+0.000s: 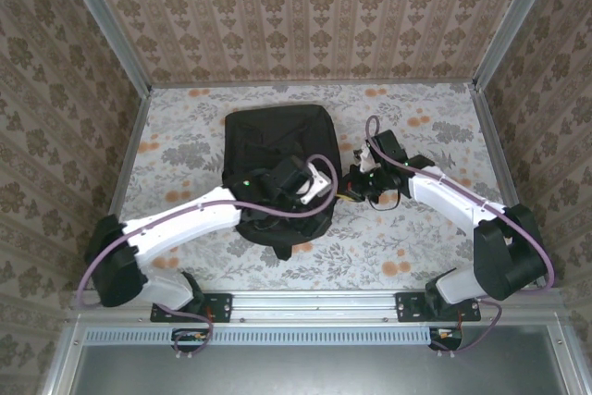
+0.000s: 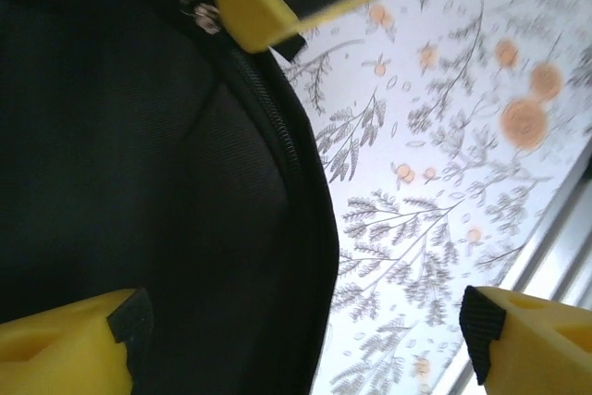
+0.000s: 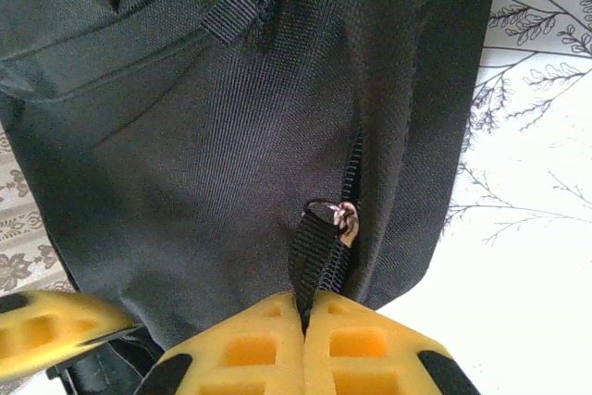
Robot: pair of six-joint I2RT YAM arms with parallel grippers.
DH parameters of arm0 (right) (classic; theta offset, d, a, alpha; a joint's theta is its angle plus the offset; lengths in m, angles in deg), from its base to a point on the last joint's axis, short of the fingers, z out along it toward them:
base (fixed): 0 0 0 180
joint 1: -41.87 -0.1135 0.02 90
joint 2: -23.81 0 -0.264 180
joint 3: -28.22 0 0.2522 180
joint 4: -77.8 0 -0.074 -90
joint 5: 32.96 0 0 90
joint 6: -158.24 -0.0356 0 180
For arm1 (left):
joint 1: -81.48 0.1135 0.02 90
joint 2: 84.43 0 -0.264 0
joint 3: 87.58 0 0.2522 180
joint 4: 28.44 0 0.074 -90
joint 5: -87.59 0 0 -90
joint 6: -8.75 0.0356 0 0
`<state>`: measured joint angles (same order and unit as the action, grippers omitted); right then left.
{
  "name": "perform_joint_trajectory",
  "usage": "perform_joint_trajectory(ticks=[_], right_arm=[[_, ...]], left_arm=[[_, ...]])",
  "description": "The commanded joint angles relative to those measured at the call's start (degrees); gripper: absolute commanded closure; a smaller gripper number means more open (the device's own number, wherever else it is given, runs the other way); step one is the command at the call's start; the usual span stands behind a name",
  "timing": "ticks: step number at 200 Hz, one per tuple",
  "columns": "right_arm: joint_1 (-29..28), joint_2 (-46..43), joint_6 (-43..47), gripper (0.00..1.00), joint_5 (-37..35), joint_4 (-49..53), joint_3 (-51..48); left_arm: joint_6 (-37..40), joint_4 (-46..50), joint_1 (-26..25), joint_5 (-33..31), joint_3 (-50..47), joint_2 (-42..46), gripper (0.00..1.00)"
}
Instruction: Pack the student bag
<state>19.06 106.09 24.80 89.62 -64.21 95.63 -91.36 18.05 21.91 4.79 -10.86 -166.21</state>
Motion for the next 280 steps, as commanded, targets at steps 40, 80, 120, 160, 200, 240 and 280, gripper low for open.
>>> perform_joint_trajectory(ticks=[40, 80, 120, 160, 200, 240, 280], right_arm=[[1.7, 1.4, -0.2, 1.00, 2.7, -1.2, 1.7], [2.6, 3.4, 0.6, 1.00, 1.4, 0.1, 4.2], [3.3, 5.1, 2.4, 1.00, -2.2, 3.1, 7.7], [3.8, 7.0, 4.9, 1.00, -6.8, 6.0, 10.4], [4.8, 9.5, 5.2, 1.00, -7.1, 6.0, 13.2], [5.1, 11.8, 5.3, 1.00, -8.0, 6.3, 17.6], [5.0, 11.0, 4.4, 1.00, -7.2, 6.2, 16.5]], left_arm=[[8.5, -7.3, -1.7, 0.2, -3.6, -2.9, 0.53], [8.7, -10.1, -1.8, -1.3, -7.4, 0.4, 1.00], [8.2, -10.5, -2.0, -1.5, -9.1, 1.0, 1.00], [7.2, -11.1, -2.0, -1.1, -10.5, 1.9, 1.00], [6.0, -12.1, -2.3, -0.3, -11.9, 2.5, 1.00], [5.5, -12.7, -2.4, -0.2, -11.8, 2.3, 1.00], [5.4, -12.8, -2.5, 0.9, -11.6, 2.3, 1.00]])
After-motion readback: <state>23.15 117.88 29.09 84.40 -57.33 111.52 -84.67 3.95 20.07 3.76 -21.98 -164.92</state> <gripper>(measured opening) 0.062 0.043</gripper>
